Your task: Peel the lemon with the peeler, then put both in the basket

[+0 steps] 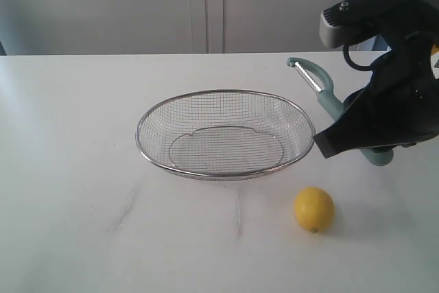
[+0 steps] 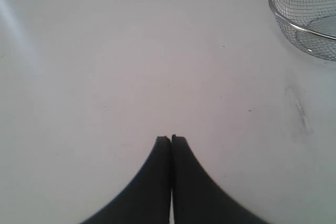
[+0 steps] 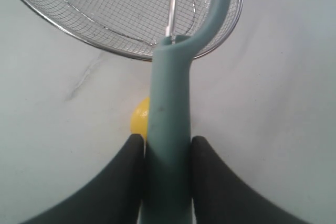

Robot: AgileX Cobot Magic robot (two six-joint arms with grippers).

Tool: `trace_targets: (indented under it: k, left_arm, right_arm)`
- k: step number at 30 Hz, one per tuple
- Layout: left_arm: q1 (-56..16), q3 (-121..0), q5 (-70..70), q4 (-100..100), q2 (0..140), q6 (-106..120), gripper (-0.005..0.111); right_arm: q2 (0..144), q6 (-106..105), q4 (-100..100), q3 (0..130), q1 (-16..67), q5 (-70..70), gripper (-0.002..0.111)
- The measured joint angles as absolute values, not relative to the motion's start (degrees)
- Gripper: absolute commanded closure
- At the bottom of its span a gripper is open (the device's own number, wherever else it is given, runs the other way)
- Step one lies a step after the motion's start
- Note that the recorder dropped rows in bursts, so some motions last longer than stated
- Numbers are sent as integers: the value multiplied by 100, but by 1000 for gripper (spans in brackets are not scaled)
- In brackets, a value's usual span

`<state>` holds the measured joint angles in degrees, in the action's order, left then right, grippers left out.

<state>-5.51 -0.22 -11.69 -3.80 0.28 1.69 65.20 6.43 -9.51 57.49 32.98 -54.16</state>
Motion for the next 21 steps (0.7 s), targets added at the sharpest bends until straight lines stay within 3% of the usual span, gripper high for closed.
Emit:
trace_targets:
  k: [12,21]
  left_arm:
    - [-551,-22,-969,-480,28,159,107]
    - [-551,-22,132,-490,28,65,107]
  right_arm:
    - [6520,643,-951,5749,3298,-5416,108]
    - [6520,643,-951,5749,3298,-5416,108]
